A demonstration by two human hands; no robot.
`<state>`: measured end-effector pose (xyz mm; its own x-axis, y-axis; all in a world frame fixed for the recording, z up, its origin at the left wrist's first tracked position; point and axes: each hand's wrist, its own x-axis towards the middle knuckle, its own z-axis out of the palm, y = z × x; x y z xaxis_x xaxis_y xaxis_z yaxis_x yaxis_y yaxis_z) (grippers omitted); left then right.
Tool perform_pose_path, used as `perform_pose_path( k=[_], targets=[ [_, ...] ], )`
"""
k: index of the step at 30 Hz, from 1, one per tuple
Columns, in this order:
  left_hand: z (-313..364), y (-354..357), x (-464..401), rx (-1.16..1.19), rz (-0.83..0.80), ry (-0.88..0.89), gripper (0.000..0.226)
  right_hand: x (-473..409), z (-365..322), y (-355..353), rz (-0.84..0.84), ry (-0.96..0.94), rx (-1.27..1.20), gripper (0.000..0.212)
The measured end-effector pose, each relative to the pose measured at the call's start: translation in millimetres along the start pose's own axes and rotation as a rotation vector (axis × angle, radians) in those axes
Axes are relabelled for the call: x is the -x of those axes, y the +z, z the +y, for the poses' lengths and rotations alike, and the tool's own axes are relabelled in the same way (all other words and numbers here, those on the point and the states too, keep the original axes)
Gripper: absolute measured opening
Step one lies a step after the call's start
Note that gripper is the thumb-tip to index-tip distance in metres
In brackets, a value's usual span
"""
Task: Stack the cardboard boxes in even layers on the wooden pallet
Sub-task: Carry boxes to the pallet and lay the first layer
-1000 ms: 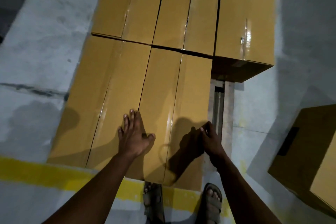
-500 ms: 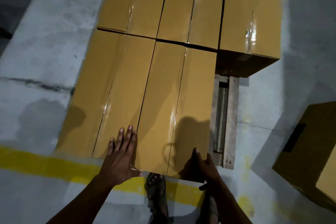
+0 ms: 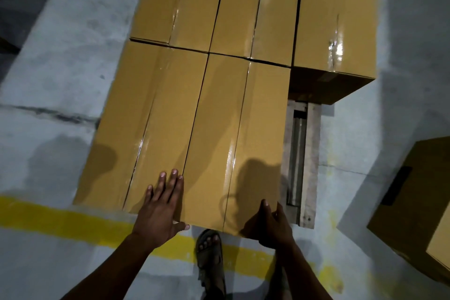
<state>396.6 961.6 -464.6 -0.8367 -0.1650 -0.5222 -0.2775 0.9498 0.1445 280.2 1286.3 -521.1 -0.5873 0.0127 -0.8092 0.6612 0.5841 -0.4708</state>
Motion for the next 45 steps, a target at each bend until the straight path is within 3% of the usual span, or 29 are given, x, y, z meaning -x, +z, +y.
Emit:
perform_pose_path(
  k=[7,21,28,32,36,45],
  targets=[
    [1,3,-1,-0.019,0.035,0.0,0.139,11,-21,-5,0.015,-0.028,0.017,0.051],
    [-1,9,-1,0.013,0.051,0.021,0.134,20,-24,-11,0.06,-0.09,0.084,0.045],
    [-1,7,-2,-0.003,0.012,0.007,0.139,13,-20,-13,0.025,-0.099,0.105,0.055],
    [-2,3,-3,0.005,-0.01,-0.008,0.142,7,-16,-16,0.011,-0.083,0.111,0.083],
    [-1,5,-3,0.026,-0.028,-0.021,0.141,17,-24,-20,-0.014,-0.091,0.076,0.052],
    [5,2,3,0.11,-0.038,-0.029,0.127,25,-12,-35,-0.141,-0.228,0.095,0.055]
  ],
)
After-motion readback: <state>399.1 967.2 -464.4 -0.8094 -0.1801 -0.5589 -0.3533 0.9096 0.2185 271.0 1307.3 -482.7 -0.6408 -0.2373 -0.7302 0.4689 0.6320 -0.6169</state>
